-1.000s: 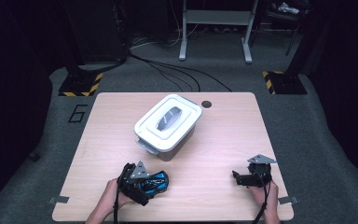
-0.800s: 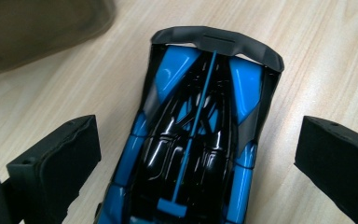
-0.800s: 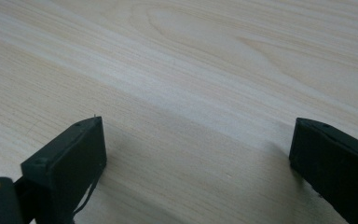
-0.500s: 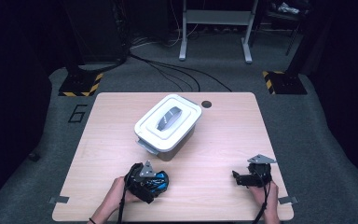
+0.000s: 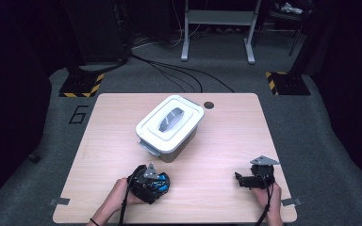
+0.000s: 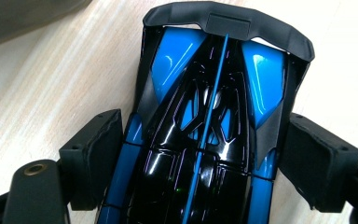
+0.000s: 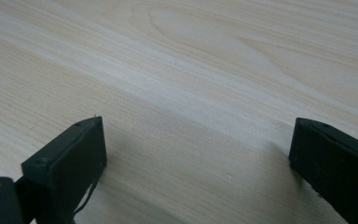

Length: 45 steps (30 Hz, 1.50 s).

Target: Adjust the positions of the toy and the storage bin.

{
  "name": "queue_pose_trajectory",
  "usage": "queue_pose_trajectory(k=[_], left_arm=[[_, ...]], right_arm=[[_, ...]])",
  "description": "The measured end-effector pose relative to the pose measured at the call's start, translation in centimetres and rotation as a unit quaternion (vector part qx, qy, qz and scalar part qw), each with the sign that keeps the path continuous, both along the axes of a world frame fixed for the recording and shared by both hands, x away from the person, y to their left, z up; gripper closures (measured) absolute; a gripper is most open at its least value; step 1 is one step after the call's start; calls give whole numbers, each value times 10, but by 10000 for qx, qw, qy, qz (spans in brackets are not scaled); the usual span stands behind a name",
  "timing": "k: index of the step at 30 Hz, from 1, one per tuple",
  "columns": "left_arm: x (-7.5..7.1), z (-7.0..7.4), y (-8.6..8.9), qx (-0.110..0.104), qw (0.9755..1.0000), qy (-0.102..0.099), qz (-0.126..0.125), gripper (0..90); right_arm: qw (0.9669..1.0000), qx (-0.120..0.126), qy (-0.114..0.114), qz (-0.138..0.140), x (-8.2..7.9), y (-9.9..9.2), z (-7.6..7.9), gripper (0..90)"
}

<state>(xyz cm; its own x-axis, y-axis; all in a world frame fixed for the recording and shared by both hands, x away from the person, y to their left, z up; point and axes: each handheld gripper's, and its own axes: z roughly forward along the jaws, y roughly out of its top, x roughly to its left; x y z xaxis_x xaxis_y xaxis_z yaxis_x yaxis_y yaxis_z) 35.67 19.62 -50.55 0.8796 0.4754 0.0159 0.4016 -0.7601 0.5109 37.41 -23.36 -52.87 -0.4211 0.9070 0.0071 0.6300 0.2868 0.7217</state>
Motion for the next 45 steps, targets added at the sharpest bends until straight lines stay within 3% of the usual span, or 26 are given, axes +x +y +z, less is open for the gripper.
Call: queue_pose_trajectory(k=[5,9,11,18,19,21,29,31,34,36,37,40,41,42,43,44,45], left_arm=[[-3,2,3,74,9998,4,162,176],[-4,4,9,-24,9998,12,203,163],[-3,2,11,-22,9999,86,142,166],[-4,-2,14,-95,9999,54,123,193],[-5,-1,14,-176,9995,-103,259,253],[-4,-2,17,-260,9992,-19,292,259],[-8,-2,21,-251,9978,-61,617,259],[-7,-1,25,-364,9957,-83,851,259],[-6,2,29,-408,9942,-67,990,259],[-5,5,34,-421,9916,-122,1219,259],[-3,7,41,-352,9883,-138,1476,259],[2,7,52,-349,9820,-159,1848,259],[3,7,55,-340,9802,-155,1945,259],[3,7,55,-340,9802,-155,1945,258],[6,6,61,-479,9753,-22,2155,259],[6,5,60,-474,9731,-27,2254,258],[6,5,60,-474,9731,-27,2254,258]], right_arm=[[10000,-3,-6,-6,0,0,0,33],[10000,-3,-5,-5,0,0,0,34],[10000,-3,-5,-6,0,0,0,34],[10000,-30,-40,30,0,-1,0,34],[10000,-29,-39,28,0,-1,0,35],[10000,-29,-41,31,0,-1,0,37],[10000,-17,-25,11,0,0,0,38],[10000,-17,-27,12,0,0,0,38],[10000,-18,-28,12,0,0,0,39],[10000,-33,-36,16,0,-1,0,39],[10000,-31,-34,12,0,-1,0,39],[10000,-31,-35,11,0,-1,0,40],[10000,-31,-35,11,0,-1,0,40],[10000,-31,-35,11,0,-1,0,40],[10000,-32,-35,12,0,-1,0,40],[10000,-30,-34,10,0,-1,0,40],[10000,-30,-34,10,0,-1,0,40]])
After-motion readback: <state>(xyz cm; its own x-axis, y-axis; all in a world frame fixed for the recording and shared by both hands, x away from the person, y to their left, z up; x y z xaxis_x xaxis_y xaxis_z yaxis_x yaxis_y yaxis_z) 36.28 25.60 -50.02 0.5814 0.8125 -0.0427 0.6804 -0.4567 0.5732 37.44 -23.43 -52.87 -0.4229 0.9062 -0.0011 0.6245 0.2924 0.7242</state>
